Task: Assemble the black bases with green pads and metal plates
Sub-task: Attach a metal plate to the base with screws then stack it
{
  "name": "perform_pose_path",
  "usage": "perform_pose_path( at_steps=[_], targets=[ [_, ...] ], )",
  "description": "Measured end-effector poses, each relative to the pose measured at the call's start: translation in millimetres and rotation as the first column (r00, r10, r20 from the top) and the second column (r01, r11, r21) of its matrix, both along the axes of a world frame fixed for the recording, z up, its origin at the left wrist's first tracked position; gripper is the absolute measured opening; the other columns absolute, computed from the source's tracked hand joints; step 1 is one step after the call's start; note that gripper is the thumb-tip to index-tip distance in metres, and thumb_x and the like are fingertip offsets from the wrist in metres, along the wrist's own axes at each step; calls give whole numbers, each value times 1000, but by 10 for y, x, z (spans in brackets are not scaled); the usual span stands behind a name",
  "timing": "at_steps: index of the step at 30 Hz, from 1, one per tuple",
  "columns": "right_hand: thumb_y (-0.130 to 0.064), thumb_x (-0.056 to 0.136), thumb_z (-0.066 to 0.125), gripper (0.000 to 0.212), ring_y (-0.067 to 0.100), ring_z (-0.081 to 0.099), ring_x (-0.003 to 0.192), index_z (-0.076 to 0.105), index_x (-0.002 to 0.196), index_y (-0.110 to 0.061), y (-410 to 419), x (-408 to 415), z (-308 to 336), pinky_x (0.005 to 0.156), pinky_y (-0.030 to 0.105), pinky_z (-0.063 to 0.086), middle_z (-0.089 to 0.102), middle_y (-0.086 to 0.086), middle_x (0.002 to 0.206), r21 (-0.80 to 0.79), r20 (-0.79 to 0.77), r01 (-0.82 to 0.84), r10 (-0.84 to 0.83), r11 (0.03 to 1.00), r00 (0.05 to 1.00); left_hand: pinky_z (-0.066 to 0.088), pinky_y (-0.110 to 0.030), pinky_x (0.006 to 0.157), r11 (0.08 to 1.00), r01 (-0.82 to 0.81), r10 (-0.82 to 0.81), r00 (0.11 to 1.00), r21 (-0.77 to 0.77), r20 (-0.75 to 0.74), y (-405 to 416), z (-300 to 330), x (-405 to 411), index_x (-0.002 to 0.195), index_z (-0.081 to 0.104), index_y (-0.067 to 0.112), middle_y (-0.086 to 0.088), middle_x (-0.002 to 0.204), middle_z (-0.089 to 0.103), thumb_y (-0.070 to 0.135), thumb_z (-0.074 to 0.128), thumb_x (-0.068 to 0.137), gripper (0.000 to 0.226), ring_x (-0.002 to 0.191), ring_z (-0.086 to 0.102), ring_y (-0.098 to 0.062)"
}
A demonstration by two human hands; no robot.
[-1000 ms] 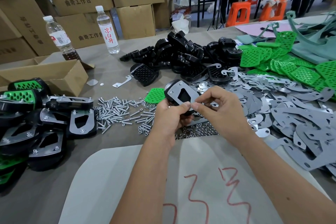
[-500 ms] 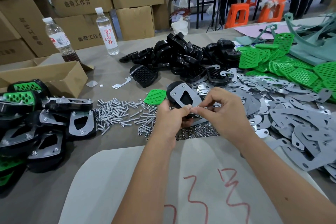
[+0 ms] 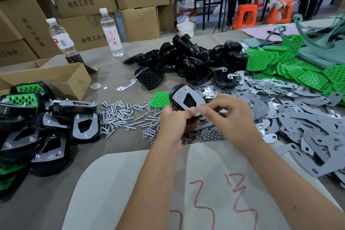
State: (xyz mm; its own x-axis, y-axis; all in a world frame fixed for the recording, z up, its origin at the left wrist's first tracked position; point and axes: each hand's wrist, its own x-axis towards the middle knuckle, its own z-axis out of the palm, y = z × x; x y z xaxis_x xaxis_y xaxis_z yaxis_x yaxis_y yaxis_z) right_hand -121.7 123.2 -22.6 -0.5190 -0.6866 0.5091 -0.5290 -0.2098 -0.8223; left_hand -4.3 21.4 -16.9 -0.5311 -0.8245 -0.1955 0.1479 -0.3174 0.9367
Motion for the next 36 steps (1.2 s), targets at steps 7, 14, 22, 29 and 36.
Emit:
perform_pose_path(
  at_steps=[7, 14, 22, 29, 36],
  targets=[
    [-20, 92, 78, 7, 8, 58, 70, 81, 97, -23, -1, 16, -4, 58, 24, 45, 67, -11, 75, 13, -39, 5, -5, 1000, 999, 56, -26, 58, 1000, -11, 12, 1000, 17, -21, 7, -2, -15, 103, 69, 8, -1, 83, 77, -2, 70, 91, 17, 64, 71, -13],
    [-46, 102, 56, 67, 6, 27, 43, 53, 56, 2, 84, 24, 32, 47, 22, 25, 33, -7, 43, -33, 75, 35, -32, 999, 997, 56, -24, 55, 987, -83, 92, 994, 141, -54, 14, 15, -27, 114, 64, 3, -12, 97, 77, -2, 70, 91, 24, 57, 69, -16],
    [-68, 97, 47, 83, 29, 38, 44, 49, 56, 4, 57, 99, 71, 49, 38, 42, 40, 14, 47, 39, 68, -21, 18, 999, 998, 56, -25, 55, 983, -92, 102, 993, 159, -53, 0, 15, -33, 112, 65, 2, -11, 92, 78, -3, 69, 91, 21, 57, 70, -18],
    [-31, 102, 62, 21, 21, 54, 53, 77, 105, -16, 2, 84, 25, 53, 36, 42, 60, -2, 58, 109, -114, 23, -11, 994, 993, 56, -25, 58, 992, -74, 77, 997, 98, -21, 22, 4, -36, 120, 64, -1, -13, 97, 75, -2, 67, 93, 27, 62, 68, -17],
    [-36, 100, 64, 36, 8, 35, 48, 63, 76, -10, 39, 26, -8, 50, 27, 29, 42, -5, 51, 28, -87, 91, -88, 995, 992, 58, -25, 60, 989, -96, 98, 995, 110, -14, 27, 8, -37, 118, 65, 1, -15, 105, 77, -1, 70, 92, 26, 64, 71, -16]
  ],
)
